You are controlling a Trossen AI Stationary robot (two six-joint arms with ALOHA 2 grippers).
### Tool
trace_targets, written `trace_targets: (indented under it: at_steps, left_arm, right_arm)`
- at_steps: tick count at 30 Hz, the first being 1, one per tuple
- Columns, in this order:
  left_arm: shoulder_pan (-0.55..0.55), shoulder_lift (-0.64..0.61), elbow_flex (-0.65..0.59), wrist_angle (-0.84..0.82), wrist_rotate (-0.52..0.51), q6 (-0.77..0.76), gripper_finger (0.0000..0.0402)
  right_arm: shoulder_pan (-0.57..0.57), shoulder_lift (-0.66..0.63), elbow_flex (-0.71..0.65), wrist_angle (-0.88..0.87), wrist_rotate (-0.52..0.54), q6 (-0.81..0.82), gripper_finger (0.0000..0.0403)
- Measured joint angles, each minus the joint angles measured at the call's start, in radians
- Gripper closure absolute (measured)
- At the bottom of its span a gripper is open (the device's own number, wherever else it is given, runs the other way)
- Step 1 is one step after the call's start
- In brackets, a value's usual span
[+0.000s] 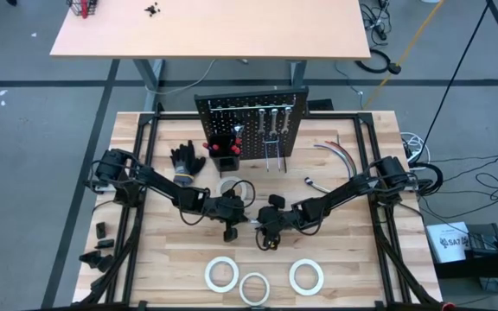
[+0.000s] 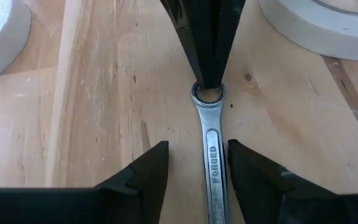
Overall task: Hang tools onto peg board
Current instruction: Hang the silver wrench on the peg board
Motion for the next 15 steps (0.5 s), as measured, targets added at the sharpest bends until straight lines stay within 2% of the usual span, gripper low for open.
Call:
trace_targets:
  at_steps: [10, 15]
  left_arm:
    - [-0.004, -0.001, -0.009, -0.004, 0.007, -0.008, 0.0402]
    - [-0.003, -0.001, -0.067, 0.107, 0.059, -0.055, 0.0402]
  right_arm:
    - [0.0, -0.002, 0.0, -0.019, 0.0, 0.017, 0.0243]
    - [0.001, -0.002, 0.0, -0.019, -0.001, 0.022, 0.0243]
